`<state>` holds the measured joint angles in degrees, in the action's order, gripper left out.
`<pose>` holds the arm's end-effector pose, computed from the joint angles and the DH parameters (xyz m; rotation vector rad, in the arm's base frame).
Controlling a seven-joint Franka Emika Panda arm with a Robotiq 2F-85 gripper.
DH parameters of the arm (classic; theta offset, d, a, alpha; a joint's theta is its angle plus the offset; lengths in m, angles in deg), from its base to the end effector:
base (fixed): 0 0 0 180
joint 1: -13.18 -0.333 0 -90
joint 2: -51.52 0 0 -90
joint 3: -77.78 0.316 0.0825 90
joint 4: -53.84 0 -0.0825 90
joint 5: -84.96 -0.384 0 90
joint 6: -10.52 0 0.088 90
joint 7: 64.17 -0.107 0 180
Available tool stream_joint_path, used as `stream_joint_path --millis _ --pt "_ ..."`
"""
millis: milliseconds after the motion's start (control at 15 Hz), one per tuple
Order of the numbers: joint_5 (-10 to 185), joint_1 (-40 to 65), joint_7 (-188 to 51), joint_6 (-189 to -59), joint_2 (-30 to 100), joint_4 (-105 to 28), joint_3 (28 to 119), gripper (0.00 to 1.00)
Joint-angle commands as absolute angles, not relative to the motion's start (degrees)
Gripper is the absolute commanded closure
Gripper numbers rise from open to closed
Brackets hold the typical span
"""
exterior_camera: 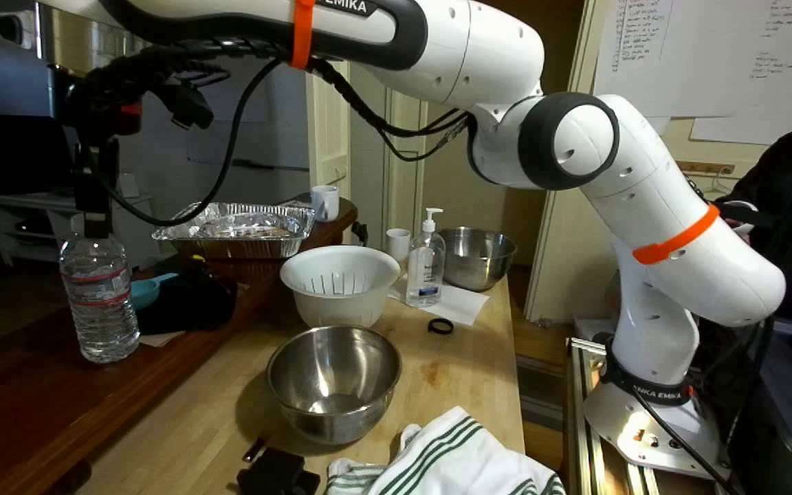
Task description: Put the water bottle on the top part of the table
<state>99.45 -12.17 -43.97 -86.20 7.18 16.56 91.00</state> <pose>0.6563 0.3822 0.5648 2.7257 1.3741 0.4354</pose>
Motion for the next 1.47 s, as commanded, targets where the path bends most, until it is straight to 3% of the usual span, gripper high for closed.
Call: stream_joint_path --millis 0,1200,1267,1333,1400 --pt "97.39 -13.74 -43.60 -82.64 4.37 22.90 88.51 0.92" --pt "92.61 -14.49 -43.79 -77.70 -0.59 31.55 86.86 0.92" --pt "92.51 -14.53 -43.82 -77.65 -0.77 31.81 86.74 0.72" --pt "92.46 -14.55 -43.83 -77.60 -0.89 31.98 86.63 0.44" --pt "92.42 -14.55 -43.84 -77.54 -0.97 32.09 86.57 0.43"
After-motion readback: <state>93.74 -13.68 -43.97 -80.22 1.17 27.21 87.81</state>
